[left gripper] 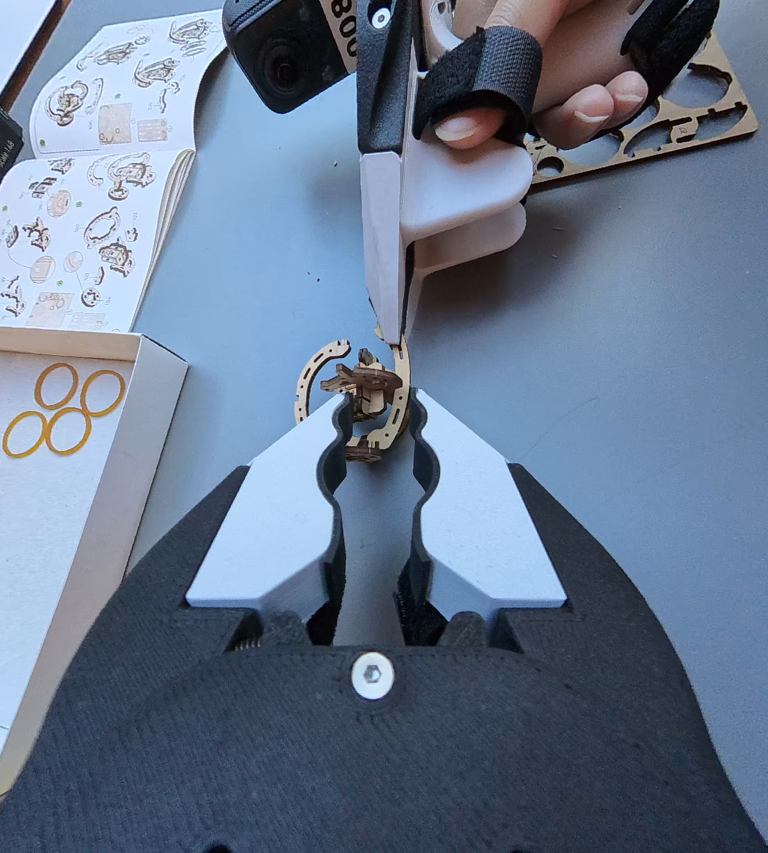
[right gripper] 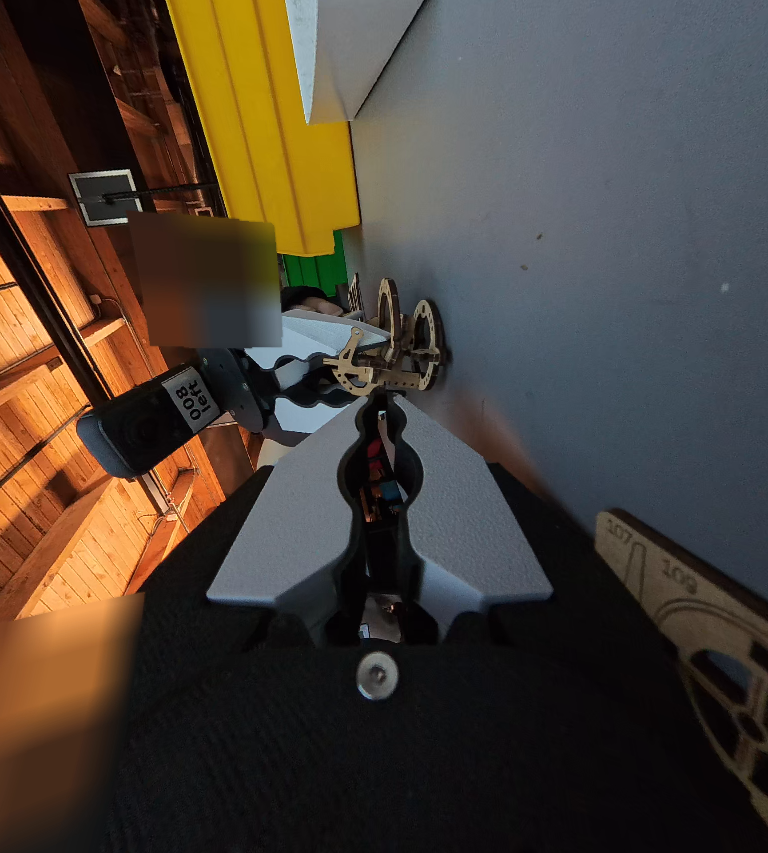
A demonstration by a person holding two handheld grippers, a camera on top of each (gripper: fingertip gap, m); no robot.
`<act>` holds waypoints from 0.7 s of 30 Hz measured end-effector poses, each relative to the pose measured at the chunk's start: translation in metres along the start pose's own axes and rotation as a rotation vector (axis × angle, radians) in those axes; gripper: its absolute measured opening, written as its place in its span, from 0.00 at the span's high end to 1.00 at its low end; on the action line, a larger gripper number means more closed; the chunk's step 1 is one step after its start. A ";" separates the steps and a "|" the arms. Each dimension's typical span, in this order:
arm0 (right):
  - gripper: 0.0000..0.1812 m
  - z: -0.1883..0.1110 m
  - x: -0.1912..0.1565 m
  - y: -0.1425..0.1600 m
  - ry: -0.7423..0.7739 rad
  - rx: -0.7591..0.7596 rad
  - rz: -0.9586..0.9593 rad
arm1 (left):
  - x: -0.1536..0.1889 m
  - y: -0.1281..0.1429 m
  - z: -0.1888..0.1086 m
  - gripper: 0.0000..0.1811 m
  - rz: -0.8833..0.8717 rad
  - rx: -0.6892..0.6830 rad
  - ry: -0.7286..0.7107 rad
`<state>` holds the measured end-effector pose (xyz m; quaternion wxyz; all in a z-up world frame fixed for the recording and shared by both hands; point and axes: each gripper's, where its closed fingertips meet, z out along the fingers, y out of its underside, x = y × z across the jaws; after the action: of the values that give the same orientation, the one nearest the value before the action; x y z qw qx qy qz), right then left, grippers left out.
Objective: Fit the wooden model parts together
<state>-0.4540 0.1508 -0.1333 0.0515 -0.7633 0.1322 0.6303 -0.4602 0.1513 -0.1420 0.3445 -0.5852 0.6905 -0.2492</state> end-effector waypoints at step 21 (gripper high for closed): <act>0.95 -0.002 0.007 -0.006 0.103 -0.006 -0.112 | 0.000 0.000 0.000 0.88 0.023 0.000 -0.008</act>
<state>-0.4494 0.1553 -0.1405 0.0776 -0.8009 0.0900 0.5868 -0.4601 0.1517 -0.1426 0.3503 -0.5783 0.6956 -0.2429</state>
